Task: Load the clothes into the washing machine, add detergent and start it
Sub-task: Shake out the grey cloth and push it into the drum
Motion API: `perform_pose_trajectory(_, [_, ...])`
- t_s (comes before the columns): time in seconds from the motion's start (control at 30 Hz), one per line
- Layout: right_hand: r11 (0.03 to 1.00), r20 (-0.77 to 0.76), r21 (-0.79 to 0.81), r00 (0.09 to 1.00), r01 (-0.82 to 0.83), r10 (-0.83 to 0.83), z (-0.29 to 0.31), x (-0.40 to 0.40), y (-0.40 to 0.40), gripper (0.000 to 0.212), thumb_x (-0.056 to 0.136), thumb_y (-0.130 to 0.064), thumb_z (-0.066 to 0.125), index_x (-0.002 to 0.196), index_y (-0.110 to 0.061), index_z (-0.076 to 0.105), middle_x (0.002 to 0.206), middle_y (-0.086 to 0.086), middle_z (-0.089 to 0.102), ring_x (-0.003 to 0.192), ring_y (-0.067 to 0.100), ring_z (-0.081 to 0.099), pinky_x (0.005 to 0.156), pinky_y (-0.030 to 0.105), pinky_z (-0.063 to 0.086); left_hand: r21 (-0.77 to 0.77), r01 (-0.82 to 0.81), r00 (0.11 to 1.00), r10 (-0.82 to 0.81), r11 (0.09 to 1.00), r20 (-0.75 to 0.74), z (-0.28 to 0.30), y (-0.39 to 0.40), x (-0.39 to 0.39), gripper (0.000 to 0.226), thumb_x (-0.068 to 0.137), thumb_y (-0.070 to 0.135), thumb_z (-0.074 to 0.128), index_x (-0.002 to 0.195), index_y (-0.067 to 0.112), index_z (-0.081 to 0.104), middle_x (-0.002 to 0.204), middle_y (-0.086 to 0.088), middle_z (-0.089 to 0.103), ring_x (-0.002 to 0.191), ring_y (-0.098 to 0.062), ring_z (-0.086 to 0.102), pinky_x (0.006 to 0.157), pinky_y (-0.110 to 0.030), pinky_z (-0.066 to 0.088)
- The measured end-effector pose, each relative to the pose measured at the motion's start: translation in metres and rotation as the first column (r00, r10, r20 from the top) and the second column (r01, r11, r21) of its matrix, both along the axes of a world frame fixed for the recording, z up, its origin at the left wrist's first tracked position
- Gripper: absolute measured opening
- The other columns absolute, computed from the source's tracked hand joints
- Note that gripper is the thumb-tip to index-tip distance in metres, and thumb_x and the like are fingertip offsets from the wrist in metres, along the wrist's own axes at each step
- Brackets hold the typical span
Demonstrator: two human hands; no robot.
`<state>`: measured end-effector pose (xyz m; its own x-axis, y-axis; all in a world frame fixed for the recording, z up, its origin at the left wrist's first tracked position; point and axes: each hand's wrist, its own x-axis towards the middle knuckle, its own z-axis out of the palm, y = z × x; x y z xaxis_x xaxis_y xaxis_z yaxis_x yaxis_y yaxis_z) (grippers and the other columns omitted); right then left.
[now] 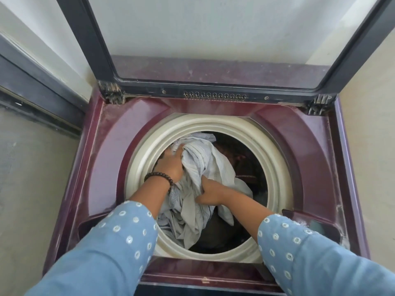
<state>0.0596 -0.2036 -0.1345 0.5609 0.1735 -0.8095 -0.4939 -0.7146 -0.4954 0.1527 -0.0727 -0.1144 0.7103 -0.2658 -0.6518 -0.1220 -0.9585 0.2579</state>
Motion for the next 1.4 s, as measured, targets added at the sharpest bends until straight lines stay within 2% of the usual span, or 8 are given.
perform_pose_trajectory(0.2, [0.995, 0.112, -0.068, 0.991, -0.069, 0.076, -0.008, -0.003, 0.007, 0.108, 0.084, -0.035, 0.064, 0.152, -0.011, -0.016, 0.149, 0.019, 0.034, 0.131, 0.034, 0.043, 0.106, 0.043, 0.040, 0.125, -0.097, 0.994, 0.101, 0.987, -0.030, -0.025, -0.002, 0.006, 0.087, 0.098, 0.031, 0.050, 0.147, 0.046, -0.020, 0.160, -0.002, -0.025, 0.148, -0.039, 0.007, 0.112, -0.062, 0.027])
perform_pose_trajectory(0.3, [0.988, 0.160, -0.121, 0.980, -0.099, 0.118, -0.007, -0.011, 0.015, 0.104, 0.090, -0.031, 0.058, 0.149, -0.012, -0.025, 0.159, 0.021, 0.010, 0.138, 0.038, 0.034, 0.110, 0.043, 0.035, 0.223, -0.053, 0.998, 0.060, 0.973, -0.025, -0.029, -0.005, 0.006, 0.094, 0.097, 0.040, 0.052, 0.145, 0.041, -0.029, 0.158, -0.006, -0.027, 0.146, -0.043, 0.010, 0.106, -0.067, 0.033])
perform_pose_trajectory(0.4, [0.982, 0.185, -0.132, 0.970, -0.133, 0.156, -0.013, -0.012, 0.018, 0.096, 0.094, -0.025, 0.050, 0.147, -0.017, -0.030, 0.157, 0.026, 0.015, 0.128, 0.041, 0.046, 0.104, 0.043, 0.041, 0.261, -0.117, 0.988, 0.138, 0.958, -0.065, -0.032, -0.007, 0.001, 0.096, 0.097, 0.040, 0.053, 0.149, 0.027, -0.027, 0.160, -0.019, -0.011, 0.145, -0.044, 0.014, 0.108, -0.064, 0.031])
perform_pose_trajectory(0.5, [0.978, 0.146, -0.123, 0.972, -0.166, 0.184, -0.020, -0.005, 0.011, 0.089, 0.095, -0.014, 0.045, 0.150, -0.021, -0.025, 0.151, 0.020, 0.033, 0.111, 0.034, 0.057, 0.093, 0.043, 0.048, 0.271, -0.200, 0.967, 0.234, 0.941, -0.099, -0.042, -0.001, -0.004, 0.102, 0.092, 0.038, 0.060, 0.151, 0.026, -0.023, 0.159, -0.026, 0.004, 0.145, -0.042, 0.018, 0.111, -0.060, 0.026])
perform_pose_trajectory(0.8, [0.972, 0.043, -0.140, 0.980, -0.187, 0.194, -0.019, 0.008, -0.003, 0.083, 0.097, -0.020, 0.047, 0.153, -0.026, -0.013, 0.120, 0.017, 0.058, 0.088, 0.023, 0.055, 0.077, 0.033, 0.043, 0.088, -0.129, 0.992, 0.128, 0.988, 0.019, -0.035, 0.010, -0.016, 0.095, 0.092, 0.002, 0.053, 0.153, 0.030, -0.013, 0.162, -0.006, -0.018, 0.149, -0.033, 0.007, 0.121, -0.044, 0.018])
perform_pose_trajectory(1.0, [0.956, 0.278, -0.292, 0.952, -0.040, 0.125, 0.011, 0.012, -0.010, 0.049, 0.096, -0.038, 0.050, 0.136, -0.009, 0.043, 0.125, 0.015, 0.056, 0.113, 0.030, 0.054, 0.092, 0.039, 0.047, 0.055, 0.005, 0.972, -0.018, 0.998, 0.233, -0.019, 0.007, -0.028, 0.085, 0.094, 0.015, 0.051, 0.155, 0.019, -0.008, 0.162, -0.013, -0.005, 0.146, -0.035, 0.015, 0.113, -0.045, 0.029])
perform_pose_trajectory(1.17, [0.908, 0.470, -0.415, 0.867, 0.052, 0.165, 0.046, 0.006, -0.005, 0.055, 0.097, -0.042, 0.048, 0.143, -0.012, 0.037, 0.140, 0.014, 0.042, 0.131, 0.033, 0.040, 0.102, 0.044, 0.042, 0.025, 0.132, 0.927, -0.133, 0.991, 0.352, 0.005, 0.005, -0.041, 0.075, 0.098, 0.030, 0.045, 0.156, 0.016, -0.001, 0.163, -0.013, 0.001, 0.150, -0.028, 0.005, 0.122, -0.043, 0.014])
perform_pose_trajectory(1.4, [0.837, 0.572, -0.538, 0.770, 0.093, 0.282, 0.090, -0.018, -0.004, 0.067, 0.101, -0.049, 0.032, 0.155, -0.021, 0.004, 0.163, 0.010, -0.003, 0.150, 0.030, -0.007, 0.120, 0.053, 0.009, 0.053, 0.191, 0.799, -0.186, 0.980, 0.572, 0.060, -0.001, -0.061, 0.070, 0.103, 0.044, 0.027, 0.154, 0.017, -0.013, 0.161, -0.006, -0.021, 0.148, -0.023, -0.021, 0.119, -0.050, -0.013])
